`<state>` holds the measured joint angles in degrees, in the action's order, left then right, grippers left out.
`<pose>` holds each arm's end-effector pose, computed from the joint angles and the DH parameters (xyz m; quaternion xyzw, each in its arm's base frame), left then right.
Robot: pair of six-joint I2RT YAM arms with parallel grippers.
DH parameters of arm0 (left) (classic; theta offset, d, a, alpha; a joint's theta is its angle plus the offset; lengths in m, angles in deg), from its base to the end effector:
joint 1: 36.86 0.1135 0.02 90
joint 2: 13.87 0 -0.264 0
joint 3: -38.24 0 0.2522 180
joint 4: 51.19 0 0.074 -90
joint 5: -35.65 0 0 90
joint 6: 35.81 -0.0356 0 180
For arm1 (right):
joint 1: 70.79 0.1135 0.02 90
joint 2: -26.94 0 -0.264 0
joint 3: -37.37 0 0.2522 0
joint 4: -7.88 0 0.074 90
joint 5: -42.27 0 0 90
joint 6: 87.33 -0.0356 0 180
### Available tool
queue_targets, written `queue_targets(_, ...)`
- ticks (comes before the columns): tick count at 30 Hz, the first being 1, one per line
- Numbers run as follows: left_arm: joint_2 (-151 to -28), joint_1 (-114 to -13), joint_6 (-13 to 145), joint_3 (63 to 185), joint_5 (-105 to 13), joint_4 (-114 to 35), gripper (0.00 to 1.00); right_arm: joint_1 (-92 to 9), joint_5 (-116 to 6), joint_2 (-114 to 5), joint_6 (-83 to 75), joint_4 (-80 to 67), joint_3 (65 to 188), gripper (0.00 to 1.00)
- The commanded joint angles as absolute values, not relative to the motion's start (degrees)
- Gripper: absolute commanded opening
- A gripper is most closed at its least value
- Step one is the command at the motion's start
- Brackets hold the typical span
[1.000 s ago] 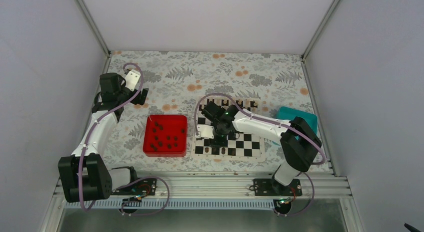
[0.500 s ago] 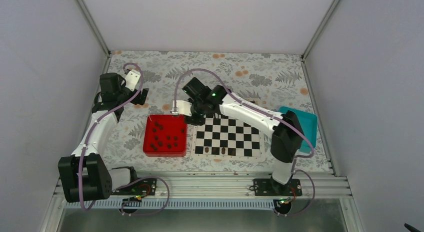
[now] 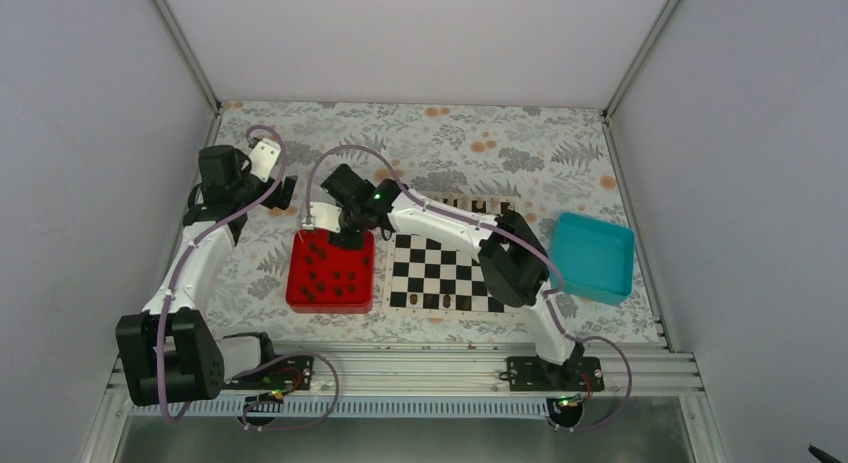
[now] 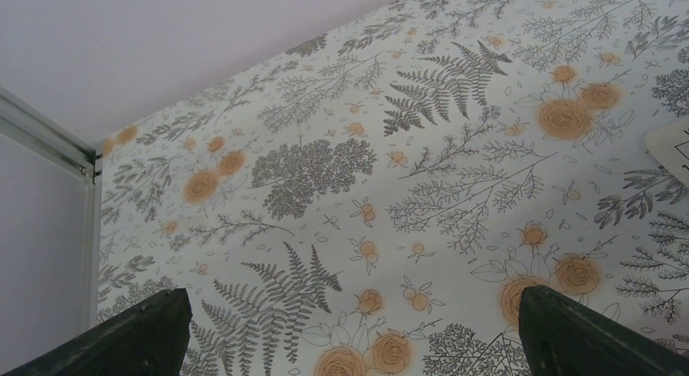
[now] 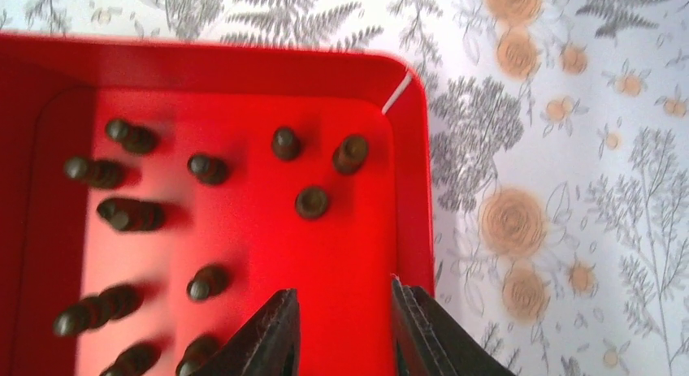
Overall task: Set up the chess pieces on the board
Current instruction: Pick up the chess piece from the storage box.
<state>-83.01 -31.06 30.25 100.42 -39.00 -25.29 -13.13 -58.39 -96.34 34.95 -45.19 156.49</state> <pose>0.2669 0.0176 0.2709 0.2003 0.8494 0.0083 0.4882 0.2487 0.4052 0.2243 -0.6936 0.6573 0.1486 0.2544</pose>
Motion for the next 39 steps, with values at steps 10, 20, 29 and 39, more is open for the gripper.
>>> queue_targets(10,-81.25,-30.8,30.64,100.69,-36.99,-25.98,1.0,-11.29,-60.33,-104.63,32.21,-36.9,161.96,0.38)
queue_targets(20,-81.19,-30.84,30.64,100.25,-36.52,-26.35,1.0,-11.0,-61.47,-107.22,31.98,-37.84,163.06,0.4)
queue_targets(29,-81.13,-30.8,30.55,100.1,-35.73,-26.45,1.0,-10.67,-61.18,-109.95,32.25,-39.34,165.03,0.42)
queue_targets(39,-81.18,-30.8,30.46,99.84,-35.29,-26.5,1.0,-10.67,-59.87,-110.97,32.66,-40.96,165.59,0.38)
